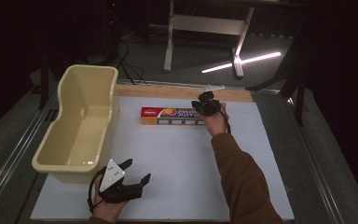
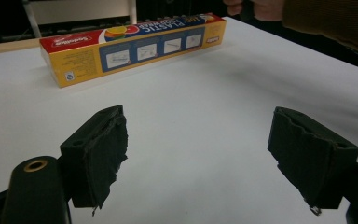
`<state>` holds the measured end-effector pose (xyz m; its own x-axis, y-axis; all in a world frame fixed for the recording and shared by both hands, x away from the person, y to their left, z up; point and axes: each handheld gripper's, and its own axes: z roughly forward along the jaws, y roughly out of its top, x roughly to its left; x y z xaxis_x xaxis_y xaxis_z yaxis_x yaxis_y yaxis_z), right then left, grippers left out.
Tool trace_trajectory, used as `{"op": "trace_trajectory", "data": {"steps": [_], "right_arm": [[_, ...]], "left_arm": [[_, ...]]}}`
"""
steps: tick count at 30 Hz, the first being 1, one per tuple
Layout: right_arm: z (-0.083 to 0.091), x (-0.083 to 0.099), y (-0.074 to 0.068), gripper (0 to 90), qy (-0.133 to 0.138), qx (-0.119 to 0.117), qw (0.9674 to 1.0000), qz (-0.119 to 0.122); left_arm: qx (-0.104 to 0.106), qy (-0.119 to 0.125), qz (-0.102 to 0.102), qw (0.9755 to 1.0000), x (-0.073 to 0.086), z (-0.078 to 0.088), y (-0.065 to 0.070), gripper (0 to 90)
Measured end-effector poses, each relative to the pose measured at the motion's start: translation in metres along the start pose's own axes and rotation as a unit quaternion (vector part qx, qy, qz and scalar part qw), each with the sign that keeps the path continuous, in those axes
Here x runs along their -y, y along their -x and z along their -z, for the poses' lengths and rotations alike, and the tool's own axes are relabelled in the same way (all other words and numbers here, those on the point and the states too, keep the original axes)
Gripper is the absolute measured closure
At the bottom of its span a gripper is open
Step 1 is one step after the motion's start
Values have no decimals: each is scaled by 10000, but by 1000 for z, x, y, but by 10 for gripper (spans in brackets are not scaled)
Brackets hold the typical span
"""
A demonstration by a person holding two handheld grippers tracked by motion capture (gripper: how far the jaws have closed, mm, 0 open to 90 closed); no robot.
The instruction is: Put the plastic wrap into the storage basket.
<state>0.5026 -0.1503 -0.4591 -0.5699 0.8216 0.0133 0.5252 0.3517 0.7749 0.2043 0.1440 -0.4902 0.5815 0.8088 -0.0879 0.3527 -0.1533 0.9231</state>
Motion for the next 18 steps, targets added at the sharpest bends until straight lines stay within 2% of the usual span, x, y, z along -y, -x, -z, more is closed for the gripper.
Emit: {"op": "trace_trajectory", "data": {"steps": [4, 7, 9, 10, 12, 15, 16, 18], "right_arm": [[-9, 0, 7, 900, -73, 106, 9998, -155], [-22, 6, 16, 900, -218, 261, 9989, -323], [-27, 8, 19, 900, -257, 403, 9983, -334], [-27, 8, 19, 900, -257, 403, 9983, -334], [-31, 7, 25, 900, -330, 497, 9972, -458], [-34, 9, 33, 900, -426, 490, 9963, -557], [-35, 11, 35, 900, -456, 406, 9959, -664], [-36, 14, 38, 900, -463, 409, 9951, -776]], "left_arm": [[23, 7, 15, 10000, 1, 0, 0, 196], [20, 1, 21, 10000, 1, 0, -1, 196], [20, 38, 38, 10000, 2, 0, -1, 196], [20, 38, 38, 10000, 2, 0, -1, 196], [9, 46, 54, 10000, 2, 0, -3, 196], [-7, 56, 30, 10000, 2, -1, -2, 200], [-7, 56, 30, 10000, 2, -1, -2, 204], [-9, 64, 17, 10000, 3, -2, -1, 204]]}}
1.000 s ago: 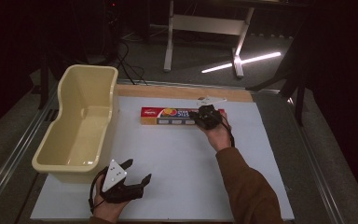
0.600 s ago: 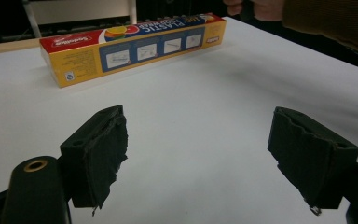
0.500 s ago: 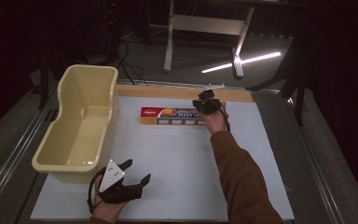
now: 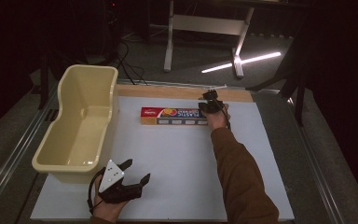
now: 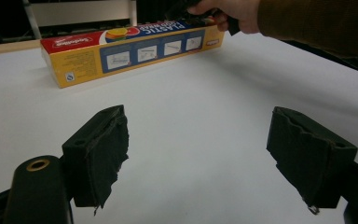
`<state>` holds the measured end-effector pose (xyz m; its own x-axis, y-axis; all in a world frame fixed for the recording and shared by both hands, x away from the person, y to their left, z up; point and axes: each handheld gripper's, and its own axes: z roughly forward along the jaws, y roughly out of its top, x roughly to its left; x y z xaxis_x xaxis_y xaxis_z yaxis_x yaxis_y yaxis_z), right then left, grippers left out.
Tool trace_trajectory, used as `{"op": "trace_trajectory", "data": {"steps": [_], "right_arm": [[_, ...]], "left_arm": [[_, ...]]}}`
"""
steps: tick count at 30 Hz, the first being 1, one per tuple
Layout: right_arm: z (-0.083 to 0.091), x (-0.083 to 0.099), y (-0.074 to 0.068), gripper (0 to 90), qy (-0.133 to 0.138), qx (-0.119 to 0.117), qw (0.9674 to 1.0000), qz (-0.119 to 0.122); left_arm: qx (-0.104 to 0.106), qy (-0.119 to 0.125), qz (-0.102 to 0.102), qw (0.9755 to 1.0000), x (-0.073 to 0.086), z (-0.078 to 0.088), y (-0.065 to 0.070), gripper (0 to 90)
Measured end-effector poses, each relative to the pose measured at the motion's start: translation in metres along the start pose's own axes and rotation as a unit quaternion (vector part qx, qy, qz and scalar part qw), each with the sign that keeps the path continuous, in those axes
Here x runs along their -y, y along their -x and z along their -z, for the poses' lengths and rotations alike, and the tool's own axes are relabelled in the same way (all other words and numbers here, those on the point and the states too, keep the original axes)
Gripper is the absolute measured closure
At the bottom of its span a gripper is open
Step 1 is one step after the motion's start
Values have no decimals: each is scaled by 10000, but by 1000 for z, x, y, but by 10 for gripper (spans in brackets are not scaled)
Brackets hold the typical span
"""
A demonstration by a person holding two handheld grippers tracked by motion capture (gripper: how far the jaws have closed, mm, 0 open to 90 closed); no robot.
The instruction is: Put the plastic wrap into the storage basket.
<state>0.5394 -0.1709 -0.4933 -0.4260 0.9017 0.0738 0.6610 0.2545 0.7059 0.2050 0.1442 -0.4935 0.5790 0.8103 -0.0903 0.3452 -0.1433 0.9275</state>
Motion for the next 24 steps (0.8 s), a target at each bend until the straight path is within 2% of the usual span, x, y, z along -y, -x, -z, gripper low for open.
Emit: {"op": "trace_trajectory", "data": {"steps": [2, 4, 6, 9, 12, 14, 16, 18, 19, 20, 24], "right_arm": [[0, -1, 0, 900, -56, 37, 9999, 101], [0, -1, 0, 900, -56, 37, 9999, 101], [1, -5, -3, 900, -269, 104, 9991, 322], [2, -10, -2, 900, -612, 14, 9974, 374], [0, -18, -7, 900, -1030, 150, 9926, 628], [0, -19, -11, 900, -1182, 246, 9894, 812], [-3, -15, -11, 900, -1447, 102, 9862, 793], [-6, -6, -11, 900, -1742, -42, 9809, 863], [-4, -4, -11, 900, -1638, -57, 9826, 872], [-1, -2, -13, 900, -1652, -40, 9825, 854], [10, 7, -24, 900, -1833, -82, 9750, 1257]], "left_arm": [[-1, -12, 0, 10000, 0, 0, 0, 205], [0, -15, 11, 10000, 1, -1, 0, 205], [31, -18, 15, 10000, 0, -2, 1, 204], [17, -4, -35, 10000, 0, 0, 2, 204], [-6, 23, 43, 10000, 1, 2, 1, 204], [-24, 51, 32, 10000, 0, 4, 0, 205], [-44, 98, 27, 9999, -1, 5, -1, 205], [-49, 107, 46, 9999, -1, 6, -1, 207], [-56, 114, 52, 9999, 0, 6, -1, 208], [-50, 116, 58, 9999, 0, 7, 0, 208], [-35, 118, 14, 9999, -1, 5, 2, 209]]}}
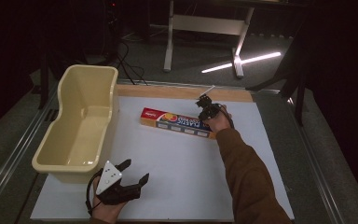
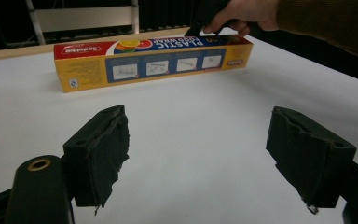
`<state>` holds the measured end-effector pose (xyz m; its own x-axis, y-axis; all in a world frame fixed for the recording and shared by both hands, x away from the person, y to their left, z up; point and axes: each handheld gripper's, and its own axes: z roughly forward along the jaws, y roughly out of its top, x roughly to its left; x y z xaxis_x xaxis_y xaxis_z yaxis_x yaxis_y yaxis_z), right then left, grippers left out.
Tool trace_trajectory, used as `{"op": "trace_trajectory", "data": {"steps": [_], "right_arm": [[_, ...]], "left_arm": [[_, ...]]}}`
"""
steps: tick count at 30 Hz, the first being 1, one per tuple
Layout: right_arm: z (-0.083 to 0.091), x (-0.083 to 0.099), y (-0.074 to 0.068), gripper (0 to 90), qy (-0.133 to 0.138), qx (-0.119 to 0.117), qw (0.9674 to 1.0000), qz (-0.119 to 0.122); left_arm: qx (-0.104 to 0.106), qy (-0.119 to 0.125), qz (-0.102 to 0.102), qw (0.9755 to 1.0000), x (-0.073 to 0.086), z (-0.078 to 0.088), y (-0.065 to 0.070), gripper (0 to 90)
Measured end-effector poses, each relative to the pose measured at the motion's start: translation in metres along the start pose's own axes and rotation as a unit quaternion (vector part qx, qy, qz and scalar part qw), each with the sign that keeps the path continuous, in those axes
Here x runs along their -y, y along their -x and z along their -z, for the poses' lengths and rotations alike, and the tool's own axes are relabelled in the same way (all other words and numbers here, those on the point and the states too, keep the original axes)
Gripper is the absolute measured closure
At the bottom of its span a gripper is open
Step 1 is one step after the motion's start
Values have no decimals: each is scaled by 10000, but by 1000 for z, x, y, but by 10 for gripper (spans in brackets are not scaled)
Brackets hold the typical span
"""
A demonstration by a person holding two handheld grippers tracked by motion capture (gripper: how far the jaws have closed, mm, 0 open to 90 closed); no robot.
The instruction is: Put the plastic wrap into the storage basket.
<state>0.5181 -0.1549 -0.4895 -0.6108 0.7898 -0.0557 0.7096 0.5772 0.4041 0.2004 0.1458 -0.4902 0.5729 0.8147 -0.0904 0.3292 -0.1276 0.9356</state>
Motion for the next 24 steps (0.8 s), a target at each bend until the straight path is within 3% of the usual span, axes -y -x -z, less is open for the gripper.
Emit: {"op": "trace_trajectory", "data": {"steps": [4, 8, 9, 12, 17, 19, 21, 24], "right_arm": [[8, 17, -11, 900, -3, -347, 9991, 226], [19, 38, -23, 900, 147, -747, 9967, 272], [19, 38, -23, 900, 147, -747, 9967, 272], [27, 60, -42, 900, 177, -918, 9940, 559], [36, 76, -68, 900, 148, -1232, 9877, 955], [42, 75, -80, 894, 148, -1053, 9868, 1225], [50, 70, -88, 810, 264, -560, 9877, 1434], [67, 57, -98, 731, 614, -552, 9872, 1365]], "left_arm": [[8, -22, -39, 10000, 0, -2, 2, 209], [10, -46, -92, 9999, 0, -3, 5, 209], [10, -46, -92, 9999, 0, -3, 5, 209], [-5, -26, -116, 9999, 0, -2, 6, 209], [-25, -28, -118, 9999, -1, -4, 5, 209], [-42, -16, -120, 9999, -1, -3, 4, 209], [-60, 3, -112, 9999, -2, -2, 4, 209], [-109, 33, -112, 9999, -2, -1, 4, 210]]}}
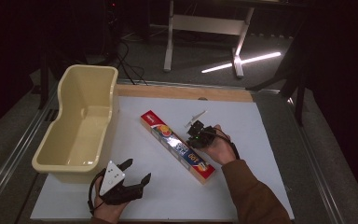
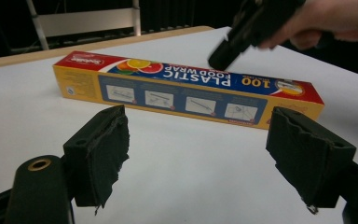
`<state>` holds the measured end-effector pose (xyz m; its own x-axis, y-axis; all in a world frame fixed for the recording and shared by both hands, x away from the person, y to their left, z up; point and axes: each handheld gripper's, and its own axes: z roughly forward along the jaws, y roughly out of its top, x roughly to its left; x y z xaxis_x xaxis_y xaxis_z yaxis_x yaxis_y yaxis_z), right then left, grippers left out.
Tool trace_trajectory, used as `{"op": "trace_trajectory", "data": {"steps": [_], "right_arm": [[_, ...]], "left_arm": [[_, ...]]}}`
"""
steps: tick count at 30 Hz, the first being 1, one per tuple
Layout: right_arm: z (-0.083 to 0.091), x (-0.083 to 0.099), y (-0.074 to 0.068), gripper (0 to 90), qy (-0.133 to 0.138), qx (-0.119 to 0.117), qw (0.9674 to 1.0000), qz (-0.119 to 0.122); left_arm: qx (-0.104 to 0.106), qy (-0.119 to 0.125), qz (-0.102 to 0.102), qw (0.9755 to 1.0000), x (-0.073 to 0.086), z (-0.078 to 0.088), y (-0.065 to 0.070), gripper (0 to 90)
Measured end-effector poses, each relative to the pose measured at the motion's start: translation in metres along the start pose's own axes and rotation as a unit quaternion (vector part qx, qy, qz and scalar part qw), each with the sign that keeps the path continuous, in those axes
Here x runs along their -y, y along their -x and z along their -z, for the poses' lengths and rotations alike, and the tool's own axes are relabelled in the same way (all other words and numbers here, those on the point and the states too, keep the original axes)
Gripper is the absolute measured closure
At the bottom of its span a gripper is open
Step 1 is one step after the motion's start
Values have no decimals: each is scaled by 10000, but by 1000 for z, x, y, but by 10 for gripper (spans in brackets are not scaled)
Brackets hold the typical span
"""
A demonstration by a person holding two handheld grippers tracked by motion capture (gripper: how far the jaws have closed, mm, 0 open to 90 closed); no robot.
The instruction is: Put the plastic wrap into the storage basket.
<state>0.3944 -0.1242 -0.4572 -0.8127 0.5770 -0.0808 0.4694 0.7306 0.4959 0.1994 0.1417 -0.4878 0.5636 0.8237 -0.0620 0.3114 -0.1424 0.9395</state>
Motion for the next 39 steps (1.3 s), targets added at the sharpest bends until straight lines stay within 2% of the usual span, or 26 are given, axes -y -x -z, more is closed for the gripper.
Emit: {"op": "trace_trajectory", "data": {"steps": [2, 3, 5, 6, 8, 10, 13, 16, 20, 24, 27, 28, 30, 35, 39], "right_arm": [[7, -12, -8, 625, 141, 7, 9998, 101], [9, -17, -12, 609, 170, 26, 9997, 166], [9, -28, -18, 524, 124, -80, 9997, 217], [6, -33, -20, 497, -5, -161, 9996, 218], [-1, -41, -23, 394, -221, -138, 9995, 189], [-10, -48, -23, 327, -401, -324, 9987, 46], [-23, -56, -23, 272, -698, -276, 9972, 20], [-36, -61, -21, 241, -1093, -350, 9934, 58], [-51, -66, -20, 257, -1553, -375, 9871, 112], [-63, -69, -20, 282, -1822, -425, 9822, 152], [-74, -68, -20, 317, -2082, -456, 9770, 104], [-74, -68, -20, 317, -2082, -456, 9770, 104], [-82, -65, -19, 351, -2211, -455, 9742, 50], [-79, -67, -19, 403, -2275, -297, 9728, -308], [-79, -67, -21, 411, -2265, -231, 9729, -411]], "left_arm": [[-33, -4, -13, 10000, 0, 1, 0, 210], [-45, -7, -13, 10000, 0, 1, 0, 210], [-58, -16, -23, 10000, 0, 2, -1, 210], [-70, -12, -9, 10000, 0, 2, -1, 210], [-68, -2, -1, 10000, 0, 3, -2, 210], [-84, 13, 5, 10000, 0, 4, -3, 210], [-89, 15, 17, 10000, -1, 4, -4, 210], [-91, 23, 21, 10000, -1, 5, -4, 210], [-89, 11, 14, 10000, -1, 5, -4, 210], [-93, 21, 20, 10000, 0, 6, -3, 209], [-98, 20, 26, 9999, 0, 6, -4, 210], [-98, 20, 26, 9999, 0, 6, -4, 209], [-105, 24, 23, 9999, 0, 7, -4, 209], [-112, 18, 50, 9999, 1, 7, -4, 210], [-122, 21, 54, 9999, 1, 7, -4, 210]]}}
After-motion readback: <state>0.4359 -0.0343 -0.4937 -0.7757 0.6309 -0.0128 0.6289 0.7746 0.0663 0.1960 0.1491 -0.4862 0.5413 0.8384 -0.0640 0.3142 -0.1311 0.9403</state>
